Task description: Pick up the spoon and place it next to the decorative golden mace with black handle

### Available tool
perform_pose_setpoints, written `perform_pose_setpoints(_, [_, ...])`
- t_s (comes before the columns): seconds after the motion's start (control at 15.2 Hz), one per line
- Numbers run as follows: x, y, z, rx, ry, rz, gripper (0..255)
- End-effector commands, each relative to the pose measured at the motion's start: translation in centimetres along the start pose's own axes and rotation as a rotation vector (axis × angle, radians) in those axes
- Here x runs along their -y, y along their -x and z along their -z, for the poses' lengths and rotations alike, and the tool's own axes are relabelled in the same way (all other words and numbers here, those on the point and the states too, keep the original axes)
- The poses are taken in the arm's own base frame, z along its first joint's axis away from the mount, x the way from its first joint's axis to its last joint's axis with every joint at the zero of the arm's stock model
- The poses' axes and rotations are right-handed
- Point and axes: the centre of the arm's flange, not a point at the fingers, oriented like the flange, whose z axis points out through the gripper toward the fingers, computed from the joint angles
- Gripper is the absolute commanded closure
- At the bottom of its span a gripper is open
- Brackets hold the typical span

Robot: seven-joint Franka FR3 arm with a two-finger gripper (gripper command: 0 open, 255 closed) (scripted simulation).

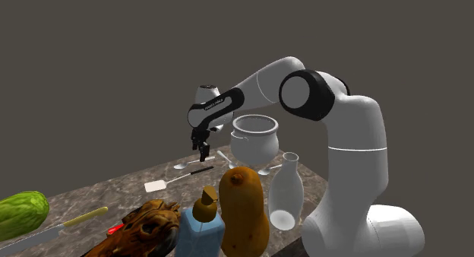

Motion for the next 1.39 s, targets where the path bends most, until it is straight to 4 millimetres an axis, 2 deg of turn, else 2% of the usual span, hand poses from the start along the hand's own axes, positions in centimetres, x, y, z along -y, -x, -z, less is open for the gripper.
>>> perform_pose_setpoints(0.0, [0.1,-0.1,-1.1,0.0,-0.001,-0.003,0])
perform_pose_setpoints(0.2, [0.1,-0.1,-3.0,0.0,-0.001,-0.003,0])
perform_pose_setpoints(0.73, [0.1,-0.1,-3.0,0.0,-0.001,-0.003,0])
perform_pose_setpoints(0.79, [0.1,-0.1,-3.0,0.0,-0.001,-0.003,255])
perform_pose_setpoints(1.32, [0.1,0.0,-3.0,0.0,-0.001,-0.003,255])
